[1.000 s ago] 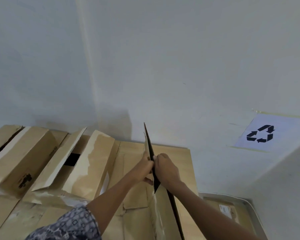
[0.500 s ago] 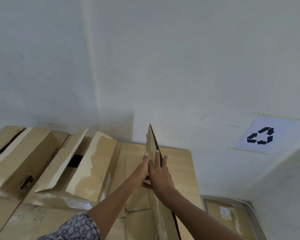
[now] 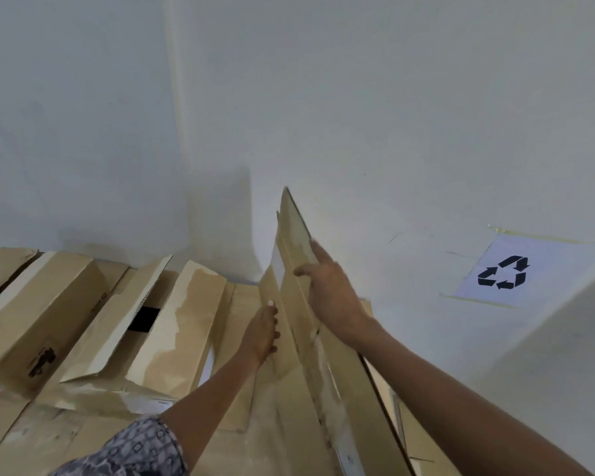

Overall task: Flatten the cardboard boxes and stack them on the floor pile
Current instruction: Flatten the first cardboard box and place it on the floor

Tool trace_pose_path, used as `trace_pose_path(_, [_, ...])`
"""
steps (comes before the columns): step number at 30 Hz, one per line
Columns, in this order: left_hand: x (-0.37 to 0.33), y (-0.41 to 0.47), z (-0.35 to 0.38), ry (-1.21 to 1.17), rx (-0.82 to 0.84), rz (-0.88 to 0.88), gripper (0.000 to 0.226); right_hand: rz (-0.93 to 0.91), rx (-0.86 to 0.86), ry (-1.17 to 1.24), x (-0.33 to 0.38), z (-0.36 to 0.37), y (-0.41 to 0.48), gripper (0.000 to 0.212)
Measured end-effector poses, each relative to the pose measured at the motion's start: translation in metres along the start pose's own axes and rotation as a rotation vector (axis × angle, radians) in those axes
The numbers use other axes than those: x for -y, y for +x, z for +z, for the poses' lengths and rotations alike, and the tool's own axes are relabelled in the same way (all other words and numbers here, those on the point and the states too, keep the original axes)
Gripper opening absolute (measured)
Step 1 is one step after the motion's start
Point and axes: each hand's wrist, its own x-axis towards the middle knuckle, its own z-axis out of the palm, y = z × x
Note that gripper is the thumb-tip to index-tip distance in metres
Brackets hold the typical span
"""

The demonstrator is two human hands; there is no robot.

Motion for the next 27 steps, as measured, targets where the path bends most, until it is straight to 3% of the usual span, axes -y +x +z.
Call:
trace_pose_path(4, [-0.009,0.004,0.011,0.148,-0.155,0.32,0.03,0.047,-0.186,0.158,-0.016,-0.052,0.013,0.052])
trace_pose_path(7, [-0.009,0.013,0.022,0.251,-0.218,0.398,0.035,0.13,-0.228,0.272,-0.06,-0.053,0.006,0.051])
trace_pose_path(15, [0.049,0.026,0.026,0.548,0.021,0.128,0.033,0.49,-0.031,0.34,-0.182,0.054,-0.058,0.05])
trace_pose_path(23, [0.125,0.047,0.042,0.788,0.186,0.017,0.042,0.553,0.359,0.208,-0.271,0.143,-0.099,0.035])
trace_pose_path(27, [0.154,0.065,0.062,1.088,0.302,0.012,0.05,0.629,0.57,-0.212,-0.283,0.181,-0.118,0.042])
